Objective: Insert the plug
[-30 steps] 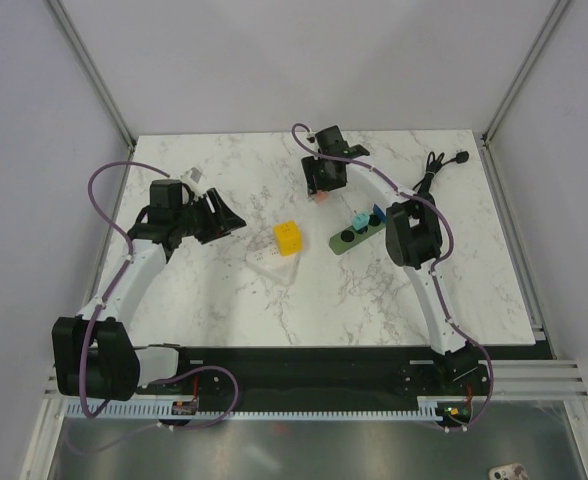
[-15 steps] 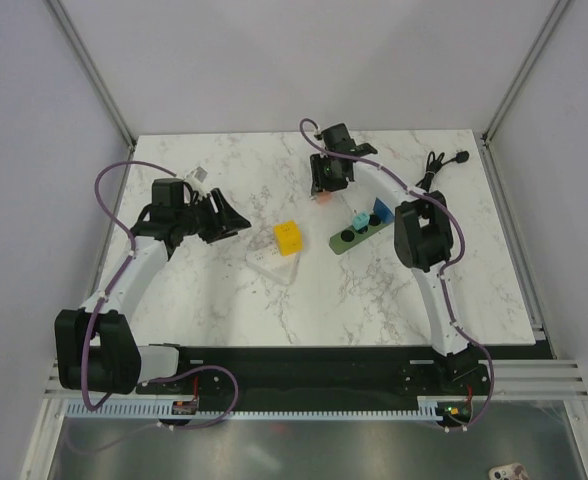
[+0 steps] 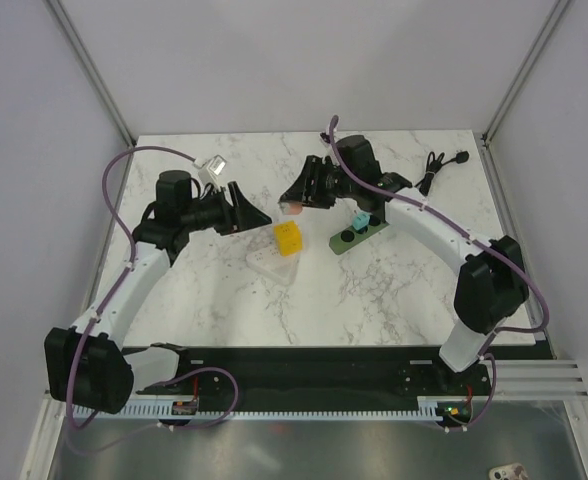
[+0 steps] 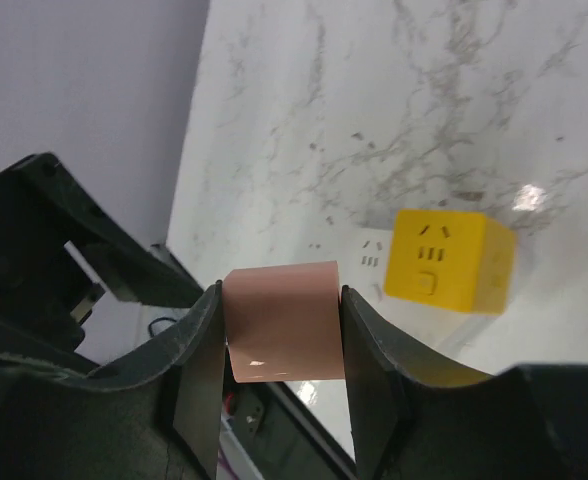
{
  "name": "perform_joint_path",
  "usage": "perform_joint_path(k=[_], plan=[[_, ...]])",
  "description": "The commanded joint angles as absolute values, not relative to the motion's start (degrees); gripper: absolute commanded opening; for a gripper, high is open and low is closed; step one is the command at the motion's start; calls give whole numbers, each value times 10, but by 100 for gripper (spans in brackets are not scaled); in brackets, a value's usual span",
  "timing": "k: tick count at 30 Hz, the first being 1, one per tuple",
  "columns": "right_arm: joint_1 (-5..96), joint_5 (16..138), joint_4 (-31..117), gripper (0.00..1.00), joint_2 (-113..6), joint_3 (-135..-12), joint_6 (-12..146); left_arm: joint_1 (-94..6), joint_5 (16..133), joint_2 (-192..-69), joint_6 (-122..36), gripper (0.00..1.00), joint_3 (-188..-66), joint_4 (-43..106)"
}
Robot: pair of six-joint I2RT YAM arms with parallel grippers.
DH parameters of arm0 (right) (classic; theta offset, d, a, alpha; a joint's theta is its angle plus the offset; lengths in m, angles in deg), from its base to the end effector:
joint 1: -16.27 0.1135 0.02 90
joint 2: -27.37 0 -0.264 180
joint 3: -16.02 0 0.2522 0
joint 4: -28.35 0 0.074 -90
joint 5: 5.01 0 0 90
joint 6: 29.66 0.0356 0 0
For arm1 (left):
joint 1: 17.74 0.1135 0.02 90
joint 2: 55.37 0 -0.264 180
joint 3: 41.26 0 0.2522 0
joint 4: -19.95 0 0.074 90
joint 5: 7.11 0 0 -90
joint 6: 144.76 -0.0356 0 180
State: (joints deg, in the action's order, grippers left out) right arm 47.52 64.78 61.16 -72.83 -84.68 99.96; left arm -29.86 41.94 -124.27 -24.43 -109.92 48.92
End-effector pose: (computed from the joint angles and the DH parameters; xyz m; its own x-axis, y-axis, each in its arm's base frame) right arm 0.3439 0.2231 0.3181 -0.8216 0.2014 -0.5333 -0.2759 0.6781 0.6812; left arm 0.2544 -0.0785 0.3095 -0.7743 -0.2238 -0.5919 0.3787 0.5854 -0.7168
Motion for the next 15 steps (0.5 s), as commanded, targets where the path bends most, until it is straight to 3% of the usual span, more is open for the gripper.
perform_joint_path(k=[1, 5, 8, 15], plan=[[479, 548, 460, 0, -677, -784, 1103, -298, 355, -1215, -255, 68, -1117, 442], [477, 513, 425, 0, -633, -740, 1173, -299, 352, -1183, -308, 67, -1085, 373], [480, 478, 401, 0, -625, -736, 1219, -299, 323, -1180, -339, 76, -1081, 346], [479, 409, 215, 0, -595, -681, 1356, -328, 303, -1177, -409, 82, -1094, 348]])
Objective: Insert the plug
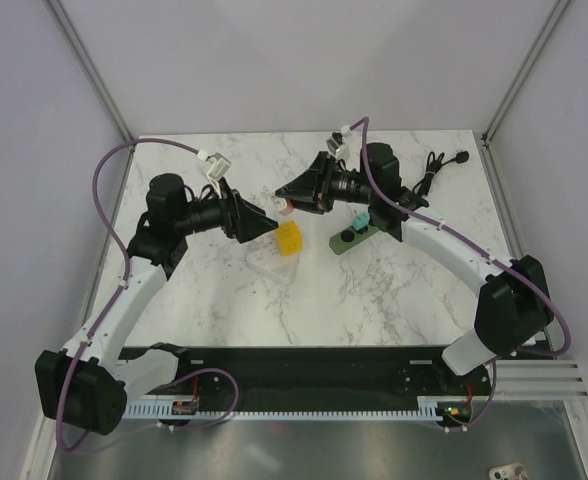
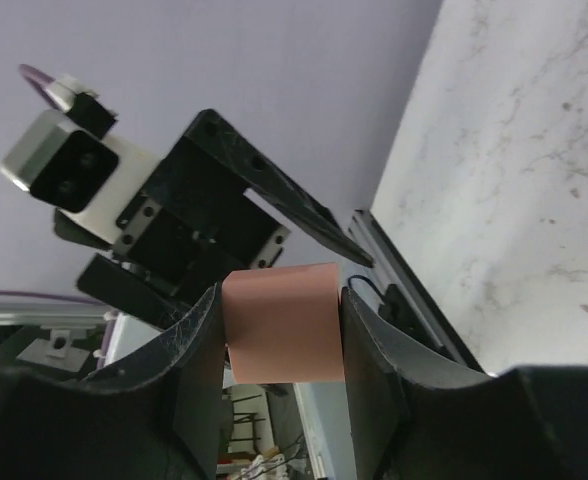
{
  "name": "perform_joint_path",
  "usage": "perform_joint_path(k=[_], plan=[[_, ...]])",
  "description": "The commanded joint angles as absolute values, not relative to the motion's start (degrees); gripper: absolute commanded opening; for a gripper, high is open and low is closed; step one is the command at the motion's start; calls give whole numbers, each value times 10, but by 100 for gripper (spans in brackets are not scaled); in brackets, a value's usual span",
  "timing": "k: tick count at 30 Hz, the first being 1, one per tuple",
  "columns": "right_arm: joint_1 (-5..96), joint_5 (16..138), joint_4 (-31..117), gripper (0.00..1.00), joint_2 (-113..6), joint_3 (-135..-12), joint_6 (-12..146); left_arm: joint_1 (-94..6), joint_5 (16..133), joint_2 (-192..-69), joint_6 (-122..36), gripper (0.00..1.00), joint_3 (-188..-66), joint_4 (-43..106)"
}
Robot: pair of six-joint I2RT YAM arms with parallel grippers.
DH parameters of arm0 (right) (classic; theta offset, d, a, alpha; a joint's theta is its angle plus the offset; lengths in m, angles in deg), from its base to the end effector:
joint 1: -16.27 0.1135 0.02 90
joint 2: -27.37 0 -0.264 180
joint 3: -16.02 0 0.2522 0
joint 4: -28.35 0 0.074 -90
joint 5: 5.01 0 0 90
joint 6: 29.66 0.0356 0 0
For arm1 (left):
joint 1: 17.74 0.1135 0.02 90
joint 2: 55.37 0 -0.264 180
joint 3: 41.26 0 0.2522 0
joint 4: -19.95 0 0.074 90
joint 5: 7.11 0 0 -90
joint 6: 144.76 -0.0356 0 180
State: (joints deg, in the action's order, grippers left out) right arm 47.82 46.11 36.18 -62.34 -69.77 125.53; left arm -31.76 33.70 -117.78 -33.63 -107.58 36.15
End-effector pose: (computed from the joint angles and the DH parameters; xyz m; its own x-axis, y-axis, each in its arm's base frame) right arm 0.3035 0.2126 0.3395 -0.9179 0.2656 -0.2948 -0.2331 0.2402 0.9423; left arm 0.2306 -0.0853 0.3440 -0.5084 -0.1159 -0.8533 0.7425 0.4429 -0.5025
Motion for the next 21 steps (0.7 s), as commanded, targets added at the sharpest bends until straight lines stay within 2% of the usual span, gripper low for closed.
perform_joint_path(k=[1, 3, 7, 14, 21], plan=[[479, 396, 188, 0, -595, -672, 1379, -328, 294, -1177, -420, 82, -1098, 349], [481, 381, 89, 0, -601, -647, 1458, -336, 289, -1164, -430, 82, -1101, 341], [483, 352, -17, 0, -606, -615, 1533, -350, 323, -1146, -448, 82, -1105, 324], [487, 323, -38, 0, -609, -612, 1543, -365, 310, -1100, -512, 80, -1054, 224], [503, 329, -39, 0, -608, -608, 1563, -379, 334, -1095, -521, 77, -1054, 215]])
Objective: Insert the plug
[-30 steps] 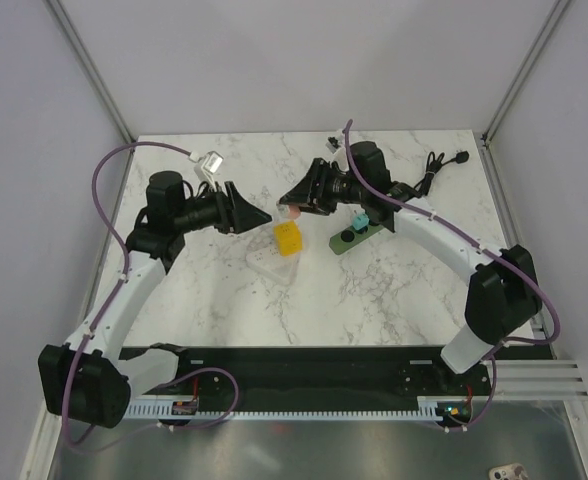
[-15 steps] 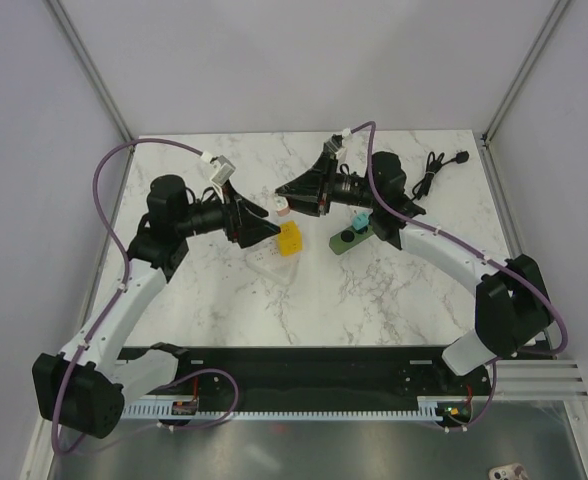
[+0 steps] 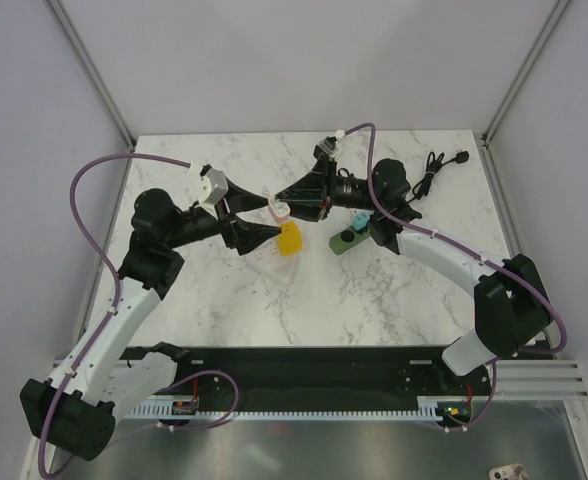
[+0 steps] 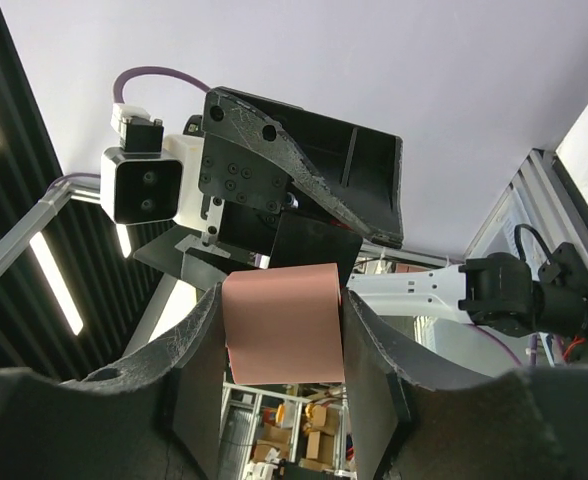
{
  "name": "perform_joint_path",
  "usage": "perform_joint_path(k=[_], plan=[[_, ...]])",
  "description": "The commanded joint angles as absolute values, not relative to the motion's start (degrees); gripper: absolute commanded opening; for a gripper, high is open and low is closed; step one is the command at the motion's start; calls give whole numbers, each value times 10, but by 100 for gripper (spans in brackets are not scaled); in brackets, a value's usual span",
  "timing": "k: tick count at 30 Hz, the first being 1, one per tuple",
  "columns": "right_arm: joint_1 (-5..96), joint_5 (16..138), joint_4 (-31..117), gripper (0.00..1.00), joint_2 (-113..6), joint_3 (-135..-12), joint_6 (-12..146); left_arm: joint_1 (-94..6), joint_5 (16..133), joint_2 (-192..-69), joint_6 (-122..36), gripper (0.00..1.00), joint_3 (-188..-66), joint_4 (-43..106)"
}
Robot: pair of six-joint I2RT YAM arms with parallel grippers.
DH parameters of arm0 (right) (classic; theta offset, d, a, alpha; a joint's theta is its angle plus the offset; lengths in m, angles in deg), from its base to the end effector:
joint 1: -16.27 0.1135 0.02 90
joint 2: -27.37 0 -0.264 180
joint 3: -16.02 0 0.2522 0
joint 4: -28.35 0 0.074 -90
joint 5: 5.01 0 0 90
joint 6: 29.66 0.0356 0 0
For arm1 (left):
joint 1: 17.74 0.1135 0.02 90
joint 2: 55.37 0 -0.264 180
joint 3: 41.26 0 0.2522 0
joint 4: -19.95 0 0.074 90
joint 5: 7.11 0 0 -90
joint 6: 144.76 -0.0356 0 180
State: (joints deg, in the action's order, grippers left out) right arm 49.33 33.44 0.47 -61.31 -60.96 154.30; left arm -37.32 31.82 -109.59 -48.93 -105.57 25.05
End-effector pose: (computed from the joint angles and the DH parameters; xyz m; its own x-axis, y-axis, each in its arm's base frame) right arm 0.2808 0.2160 0.3531 -0.9834 0.1001 -0.1514 -0.1660 -0.1593 0.9732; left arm 0.1885 -0.0965 0.3802 -0.0140 -0.0628 -0.9979 0.9442 0.3276 -0.0339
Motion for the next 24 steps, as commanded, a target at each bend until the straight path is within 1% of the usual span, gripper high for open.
perform_joint_path(k=[1, 4, 8, 11, 13, 14, 16, 17, 18, 19, 21, 23, 24], plan=[[505, 330, -40, 0, -610, -604, 1562, -380, 336, -1096, -520, 76, -1056, 215], [517, 330, -53, 0, -624, -599, 1571, -393, 325, -1097, -530, 74, -1053, 212], [533, 335, -96, 0, -639, -596, 1592, -406, 340, -1092, -542, 73, -1042, 212], [537, 344, -126, 0, -646, -590, 1604, -408, 352, -1083, -547, 67, -1039, 213], [538, 347, -141, 0, -653, -587, 1618, -408, 360, -1077, -564, 51, -1041, 226], [537, 349, -143, 0, -654, -587, 1619, -408, 360, -1074, -569, 41, -1042, 231], [539, 354, -142, 7, -653, -580, 1615, -407, 363, -1068, -571, 23, -1041, 238], [538, 357, -141, 10, -653, -579, 1611, -408, 361, -1067, -572, 19, -1040, 240], [538, 355, -140, 18, -654, -577, 1609, -408, 358, -1066, -570, 15, -1040, 241], [538, 353, -138, 25, -654, -576, 1606, -408, 356, -1064, -570, 3, -1041, 245], [538, 350, -130, 38, -652, -575, 1596, -408, 354, -1063, -563, 2, -1040, 247], [538, 346, -102, 42, -650, -582, 1571, -407, 355, -1060, -556, 2, -1039, 249], [538, 345, -84, 49, -647, -591, 1559, -408, 359, -1059, -553, 2, -1040, 252]])
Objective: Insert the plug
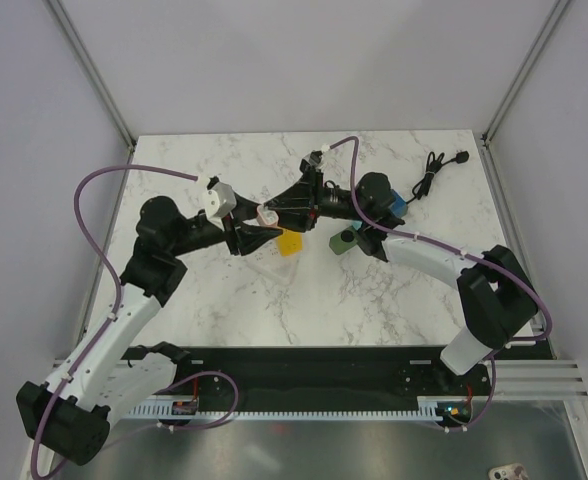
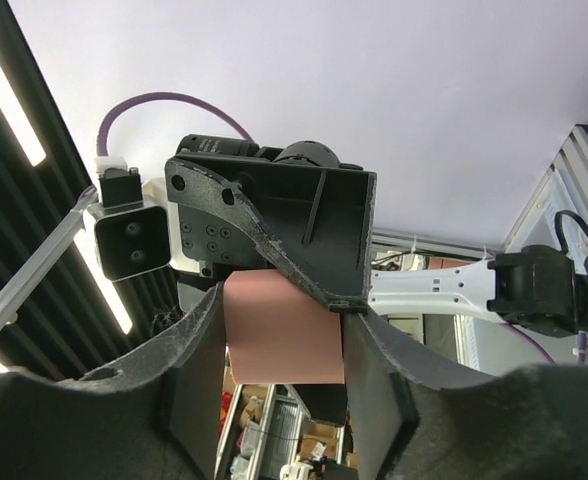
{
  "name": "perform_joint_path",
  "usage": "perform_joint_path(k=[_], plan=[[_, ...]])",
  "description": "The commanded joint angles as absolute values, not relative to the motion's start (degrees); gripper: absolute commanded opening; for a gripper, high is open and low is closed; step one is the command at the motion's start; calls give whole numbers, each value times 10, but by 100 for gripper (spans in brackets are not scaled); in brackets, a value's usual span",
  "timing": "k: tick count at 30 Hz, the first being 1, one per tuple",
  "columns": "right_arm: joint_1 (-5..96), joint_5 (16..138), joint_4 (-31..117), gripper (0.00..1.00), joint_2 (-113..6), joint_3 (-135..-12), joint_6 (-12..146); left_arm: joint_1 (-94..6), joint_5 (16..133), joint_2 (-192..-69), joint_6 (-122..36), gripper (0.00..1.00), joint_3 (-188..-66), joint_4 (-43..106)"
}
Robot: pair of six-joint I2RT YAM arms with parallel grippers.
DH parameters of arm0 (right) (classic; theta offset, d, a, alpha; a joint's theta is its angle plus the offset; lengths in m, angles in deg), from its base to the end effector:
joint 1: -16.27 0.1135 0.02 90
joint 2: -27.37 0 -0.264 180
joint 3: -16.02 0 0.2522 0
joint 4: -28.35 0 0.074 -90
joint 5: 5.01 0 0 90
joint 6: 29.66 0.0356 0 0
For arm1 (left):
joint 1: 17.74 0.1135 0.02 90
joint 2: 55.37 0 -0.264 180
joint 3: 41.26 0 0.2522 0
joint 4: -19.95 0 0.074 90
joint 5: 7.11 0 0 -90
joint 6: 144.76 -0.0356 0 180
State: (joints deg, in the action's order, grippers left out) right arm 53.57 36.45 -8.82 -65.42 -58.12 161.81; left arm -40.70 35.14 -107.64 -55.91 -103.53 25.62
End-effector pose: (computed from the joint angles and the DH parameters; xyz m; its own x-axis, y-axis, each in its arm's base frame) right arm 0.2736 0.2420 0.3275 -0.9974 0.0559 -0.0447 -0.0554 -0.2077 0.9766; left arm 0.1780 -0.1040 0.3735 0.0884 -0.0228 -0.9958 0.9403 0.3317 0.0759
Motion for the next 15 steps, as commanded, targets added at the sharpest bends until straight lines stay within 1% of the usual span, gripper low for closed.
perform_joint_path(k=[1, 2, 3, 6, 8, 10, 13, 15], plan=[[538, 345, -62, 52, -644, -598, 1544, -408, 361, -1060, -553, 2, -1047, 259], [536, 344, -2, 57, -640, -605, 1498, -408, 360, -1063, -555, 2, -1052, 282], [534, 344, 30, 64, -633, -622, 1476, -408, 355, -1064, -557, 2, -1056, 294], [515, 350, 101, 71, -619, -631, 1431, -408, 355, -1066, -564, 2, -1064, 328], [497, 347, 127, 72, -616, -635, 1422, -408, 357, -1066, -565, 2, -1060, 334], [487, 343, 162, 72, -611, -652, 1380, -408, 371, -1071, -558, 2, -1062, 366], [482, 342, 311, 70, -606, -709, 1281, -407, 378, -1083, -556, 2, -1071, 407], [482, 345, 350, 69, -602, -747, 1249, -407, 376, -1086, -557, 2, -1073, 422]])
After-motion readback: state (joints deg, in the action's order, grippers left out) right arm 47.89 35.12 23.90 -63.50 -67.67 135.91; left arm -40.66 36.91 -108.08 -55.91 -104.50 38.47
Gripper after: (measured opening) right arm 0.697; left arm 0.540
